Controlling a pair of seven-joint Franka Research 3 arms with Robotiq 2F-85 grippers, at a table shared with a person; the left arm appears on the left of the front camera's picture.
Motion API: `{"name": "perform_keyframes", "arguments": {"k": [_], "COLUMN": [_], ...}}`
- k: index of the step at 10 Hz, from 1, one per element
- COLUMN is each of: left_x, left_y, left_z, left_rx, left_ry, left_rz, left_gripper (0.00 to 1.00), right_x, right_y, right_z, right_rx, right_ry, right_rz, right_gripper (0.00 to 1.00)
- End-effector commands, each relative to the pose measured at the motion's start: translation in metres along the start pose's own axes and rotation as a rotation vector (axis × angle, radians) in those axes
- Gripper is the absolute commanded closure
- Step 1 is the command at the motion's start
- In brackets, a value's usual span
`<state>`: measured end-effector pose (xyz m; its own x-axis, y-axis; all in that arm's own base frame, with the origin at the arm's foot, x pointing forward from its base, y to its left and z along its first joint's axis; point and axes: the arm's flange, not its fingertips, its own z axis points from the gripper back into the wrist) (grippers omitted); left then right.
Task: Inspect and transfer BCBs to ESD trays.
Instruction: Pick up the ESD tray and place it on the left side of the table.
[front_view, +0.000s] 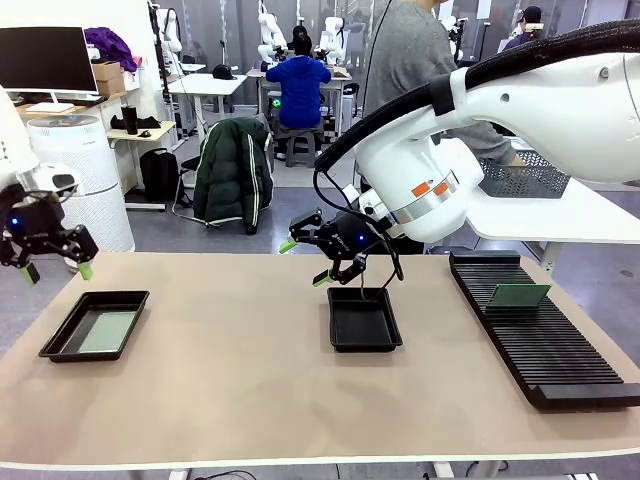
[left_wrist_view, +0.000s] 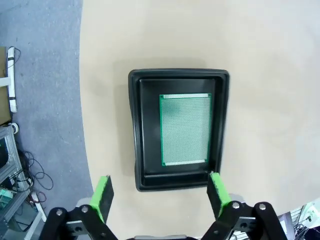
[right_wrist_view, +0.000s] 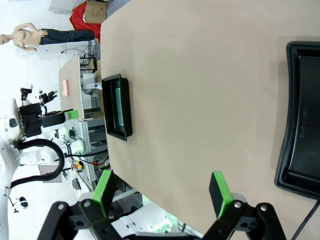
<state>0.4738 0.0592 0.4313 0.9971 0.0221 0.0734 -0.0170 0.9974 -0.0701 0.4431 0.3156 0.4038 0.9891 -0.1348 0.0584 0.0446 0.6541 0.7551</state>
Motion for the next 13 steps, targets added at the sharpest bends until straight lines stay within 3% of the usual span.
{"name": "perform_keyframes", "arguments": {"k": [1, 6, 7, 13], "left_x": [-0.002, 0.002, 0.0, 0.0], "left_y": [-0.009, -0.01, -0.013, -0.013], "left_z": [0.02, 0.05, 0.045, 0.045], "left_rx": [0.026, 0.039, 0.025, 0.025], "left_ry": [0.015, 0.031, -0.01, -0.01], "left_rz": [-0.011, -0.001, -0.016, -0.016], "left_gripper": [0.0, 0.0, 0.0, 0.0], "right_x": [-0.001, -0.001, -0.001, -0.001], "right_y": [0.003, 0.003, 0.003, 0.003], "right_z": [0.0, 0.0, 0.0, 0.0], "right_rx": [-0.01, -0.01, -0.01, -0.01], "right_ry": [-0.014, -0.014, -0.014, -0.014], "right_rz": [-0.015, -0.015, -0.015, -0.015], "right_gripper": [0.0, 0.0, 0.0, 0.0]}}
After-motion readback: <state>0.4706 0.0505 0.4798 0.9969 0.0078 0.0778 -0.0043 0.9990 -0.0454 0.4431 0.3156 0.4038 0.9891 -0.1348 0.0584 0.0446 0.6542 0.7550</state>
